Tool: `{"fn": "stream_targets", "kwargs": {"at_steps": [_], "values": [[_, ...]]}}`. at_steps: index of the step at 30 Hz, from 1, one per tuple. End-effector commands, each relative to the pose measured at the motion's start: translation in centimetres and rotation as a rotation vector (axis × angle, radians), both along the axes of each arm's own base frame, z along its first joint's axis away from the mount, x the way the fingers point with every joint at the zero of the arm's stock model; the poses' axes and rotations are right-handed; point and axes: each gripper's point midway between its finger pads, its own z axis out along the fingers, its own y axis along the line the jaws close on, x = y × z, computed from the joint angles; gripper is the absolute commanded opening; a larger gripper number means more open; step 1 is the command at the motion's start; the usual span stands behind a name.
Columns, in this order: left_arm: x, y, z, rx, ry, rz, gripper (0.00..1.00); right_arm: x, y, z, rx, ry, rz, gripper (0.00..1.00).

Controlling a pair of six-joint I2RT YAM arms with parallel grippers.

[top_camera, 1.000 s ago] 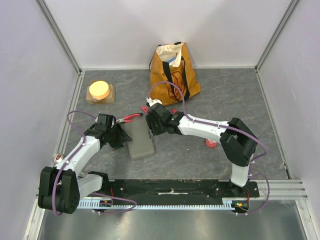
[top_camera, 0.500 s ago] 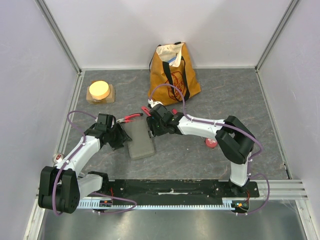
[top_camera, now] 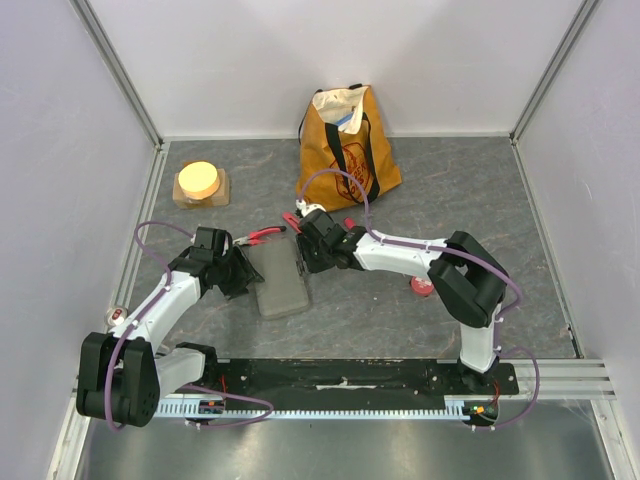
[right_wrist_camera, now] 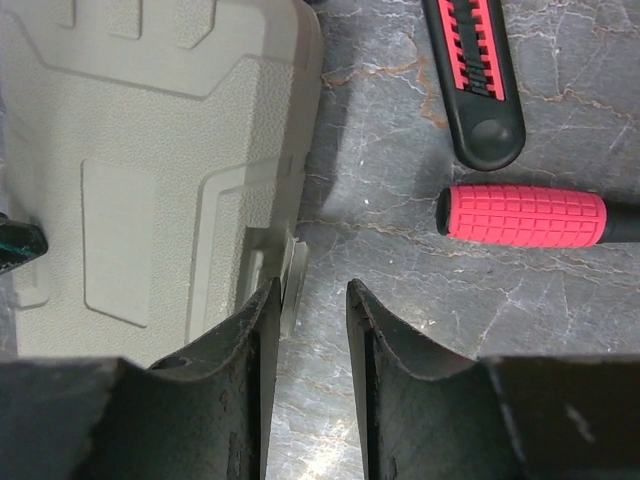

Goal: Pack the tool kit

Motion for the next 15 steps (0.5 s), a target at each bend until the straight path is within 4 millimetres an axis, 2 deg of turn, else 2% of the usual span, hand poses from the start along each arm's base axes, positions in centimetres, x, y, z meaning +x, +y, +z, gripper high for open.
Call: {"fn": "stream_targets", "kwargs": {"at_steps": [1, 7, 15], "values": [[-1.3, 0.7, -1.1, 0.048, 0.055, -0.030, 0.57, 0.6, -1.2, -1.5, -0.057, -0.015, -0.038, 0.38], [-1.3, 0.6, -1.1, 0.042, 0.057, -0.034, 0.57, 0.7, -0.2, -1.9, -0.032, -0.010, 0.000, 0.33], [-1.1, 0.5, -1.0, 0.039, 0.054, -0.041, 0.57, -0.1, 1.4, -1.6, 0.068, 0.056, 0.046, 0.37]]}}
